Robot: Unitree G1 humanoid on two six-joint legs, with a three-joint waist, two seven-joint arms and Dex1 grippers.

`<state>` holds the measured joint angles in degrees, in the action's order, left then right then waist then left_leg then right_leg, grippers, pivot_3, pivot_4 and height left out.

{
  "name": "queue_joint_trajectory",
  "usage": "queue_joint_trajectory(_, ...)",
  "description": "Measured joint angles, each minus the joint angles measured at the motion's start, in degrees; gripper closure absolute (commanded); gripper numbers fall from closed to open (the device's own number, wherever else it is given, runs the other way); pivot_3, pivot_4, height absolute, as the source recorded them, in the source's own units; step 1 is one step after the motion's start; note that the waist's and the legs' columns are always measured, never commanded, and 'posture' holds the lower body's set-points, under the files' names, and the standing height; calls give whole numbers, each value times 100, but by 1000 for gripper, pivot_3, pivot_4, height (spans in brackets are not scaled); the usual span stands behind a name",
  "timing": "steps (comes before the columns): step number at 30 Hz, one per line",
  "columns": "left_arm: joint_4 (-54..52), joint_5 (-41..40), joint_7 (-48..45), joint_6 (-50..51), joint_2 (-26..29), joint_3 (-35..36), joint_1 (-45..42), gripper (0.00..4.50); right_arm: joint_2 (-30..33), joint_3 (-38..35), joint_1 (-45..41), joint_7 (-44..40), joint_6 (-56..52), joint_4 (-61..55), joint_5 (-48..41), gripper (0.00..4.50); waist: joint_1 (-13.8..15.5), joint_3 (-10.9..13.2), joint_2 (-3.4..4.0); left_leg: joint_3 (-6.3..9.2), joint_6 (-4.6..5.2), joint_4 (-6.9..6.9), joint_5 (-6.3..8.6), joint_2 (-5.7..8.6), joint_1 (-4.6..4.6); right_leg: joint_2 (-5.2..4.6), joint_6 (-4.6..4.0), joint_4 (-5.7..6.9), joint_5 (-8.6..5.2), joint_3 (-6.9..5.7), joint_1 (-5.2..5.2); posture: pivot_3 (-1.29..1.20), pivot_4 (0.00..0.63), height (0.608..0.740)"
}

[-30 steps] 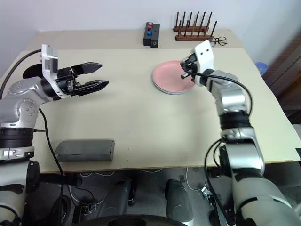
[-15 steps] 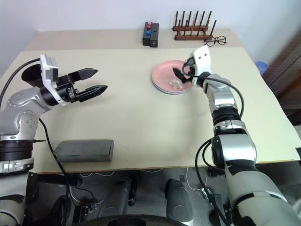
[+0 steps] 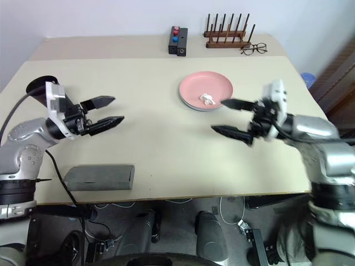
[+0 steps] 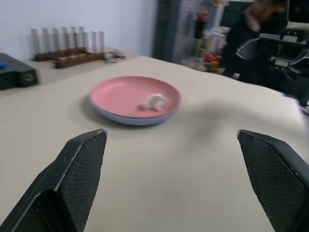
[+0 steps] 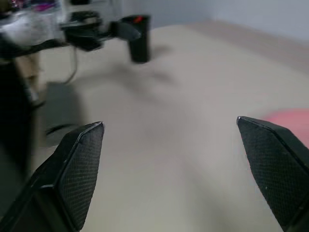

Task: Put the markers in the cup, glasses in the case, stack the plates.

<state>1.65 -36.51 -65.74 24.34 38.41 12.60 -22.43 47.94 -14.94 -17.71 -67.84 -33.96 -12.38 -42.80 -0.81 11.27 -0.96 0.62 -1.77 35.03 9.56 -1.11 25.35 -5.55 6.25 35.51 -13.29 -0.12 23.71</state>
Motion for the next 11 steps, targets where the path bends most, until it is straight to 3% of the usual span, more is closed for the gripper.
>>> queue_joint_trajectory(5, 158, 55, -151, 0, 21, -76, -10, 0, 70, -317, 306, 206, -332, -625, -390, 36, 18, -1, -1, -7, -2, 5, 1, -10, 2, 0, -9, -13, 6, -1, 0, 0, 150, 740)
queue_joint_trajectory(11, 405, 112, -165, -104, -195, -235, -337, 0, 71, -331, 405, 622, -195, -622, -19, 36, 56, -2, -3, -12, -1, 5, 1, -2, 15, -8, -12, -36, 8, -1, -2, 0, 150, 740)
